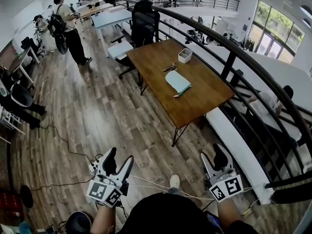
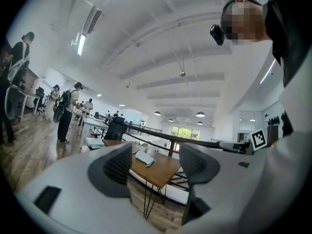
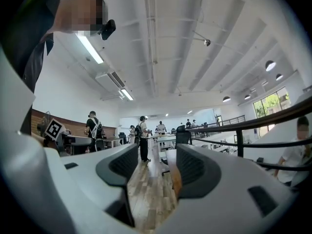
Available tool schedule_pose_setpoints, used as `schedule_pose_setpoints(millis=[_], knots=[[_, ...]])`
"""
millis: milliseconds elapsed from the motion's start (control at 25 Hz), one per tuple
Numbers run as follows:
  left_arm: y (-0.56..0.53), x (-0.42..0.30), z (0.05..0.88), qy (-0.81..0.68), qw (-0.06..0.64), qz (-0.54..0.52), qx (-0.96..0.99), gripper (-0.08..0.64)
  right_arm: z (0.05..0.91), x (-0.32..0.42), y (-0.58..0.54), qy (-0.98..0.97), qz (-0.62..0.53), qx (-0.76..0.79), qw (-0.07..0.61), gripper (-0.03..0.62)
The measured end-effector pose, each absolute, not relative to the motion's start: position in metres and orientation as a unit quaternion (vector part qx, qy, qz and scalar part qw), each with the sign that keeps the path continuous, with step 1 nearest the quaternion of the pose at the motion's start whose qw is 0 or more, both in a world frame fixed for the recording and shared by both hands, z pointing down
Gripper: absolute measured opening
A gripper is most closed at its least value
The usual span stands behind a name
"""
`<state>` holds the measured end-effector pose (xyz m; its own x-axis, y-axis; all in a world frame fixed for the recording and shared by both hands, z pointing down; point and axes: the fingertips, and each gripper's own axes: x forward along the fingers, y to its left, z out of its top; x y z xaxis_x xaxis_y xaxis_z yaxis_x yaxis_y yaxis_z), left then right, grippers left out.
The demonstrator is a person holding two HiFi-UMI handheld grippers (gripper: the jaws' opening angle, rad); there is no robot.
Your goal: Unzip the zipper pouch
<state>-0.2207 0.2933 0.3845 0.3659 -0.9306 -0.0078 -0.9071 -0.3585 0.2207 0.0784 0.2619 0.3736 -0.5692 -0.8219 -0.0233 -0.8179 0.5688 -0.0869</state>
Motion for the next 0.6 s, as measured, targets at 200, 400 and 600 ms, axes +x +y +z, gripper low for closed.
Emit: schedule_pose_setpoints(millis=[200, 400, 600], knots=[[0.255, -0.208, 0.383, -0.573, 0.09, -0.07, 0.812, 0.293, 0.375, 0.099, 0.217, 0.888, -0.033, -0.457, 0.036, 0.235], [0.215, -0.185, 0.379, -0.578, 0.084, -0.061, 0.81, 0.293, 0.375, 0.131, 0.173, 0.885, -0.039, -0.462, 0.04, 0.232], [0.187, -0.16, 0.386, -0.587, 0.094, -0.058, 0.802, 0.293, 0.385, 0.161, 0.143, 0.886, -0.058, -0.459, 0.036, 0.229]])
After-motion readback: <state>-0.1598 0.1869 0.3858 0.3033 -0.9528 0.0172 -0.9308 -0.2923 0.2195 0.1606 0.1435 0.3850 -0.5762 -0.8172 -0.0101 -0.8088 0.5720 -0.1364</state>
